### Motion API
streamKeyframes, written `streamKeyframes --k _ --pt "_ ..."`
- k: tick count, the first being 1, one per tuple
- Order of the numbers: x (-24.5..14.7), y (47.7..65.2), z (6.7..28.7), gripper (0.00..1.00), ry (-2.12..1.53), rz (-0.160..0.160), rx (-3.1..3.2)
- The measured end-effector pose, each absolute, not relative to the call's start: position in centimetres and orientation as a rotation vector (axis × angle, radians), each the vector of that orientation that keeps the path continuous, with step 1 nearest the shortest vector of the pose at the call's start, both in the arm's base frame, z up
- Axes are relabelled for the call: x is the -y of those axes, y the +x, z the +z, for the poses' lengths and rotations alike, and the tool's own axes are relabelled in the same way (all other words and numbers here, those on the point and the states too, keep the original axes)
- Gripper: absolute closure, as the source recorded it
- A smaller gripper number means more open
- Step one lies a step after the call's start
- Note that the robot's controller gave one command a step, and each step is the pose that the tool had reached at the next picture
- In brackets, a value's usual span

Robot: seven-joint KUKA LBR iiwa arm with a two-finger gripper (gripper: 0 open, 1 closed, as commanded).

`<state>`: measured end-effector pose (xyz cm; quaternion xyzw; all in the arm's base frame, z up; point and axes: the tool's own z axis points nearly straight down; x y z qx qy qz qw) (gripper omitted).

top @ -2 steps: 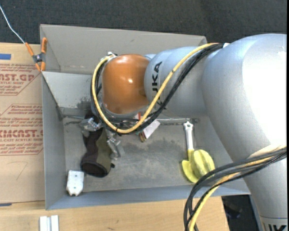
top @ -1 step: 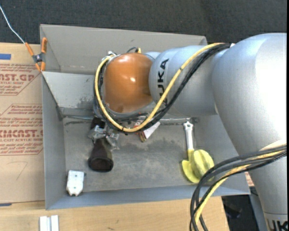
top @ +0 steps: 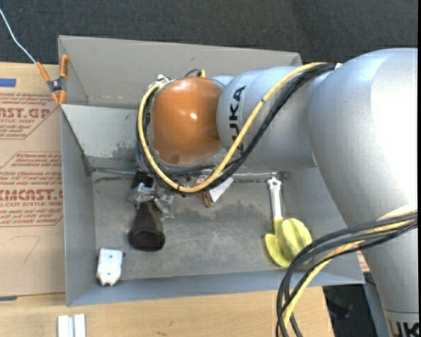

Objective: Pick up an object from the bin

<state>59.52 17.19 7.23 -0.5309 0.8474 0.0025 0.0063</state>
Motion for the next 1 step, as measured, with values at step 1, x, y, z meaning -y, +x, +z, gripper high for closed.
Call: streamKeyframes --k 1 --pt "-17.38 59.70 14.10 1.00 -1.654 0.006 -2.645"
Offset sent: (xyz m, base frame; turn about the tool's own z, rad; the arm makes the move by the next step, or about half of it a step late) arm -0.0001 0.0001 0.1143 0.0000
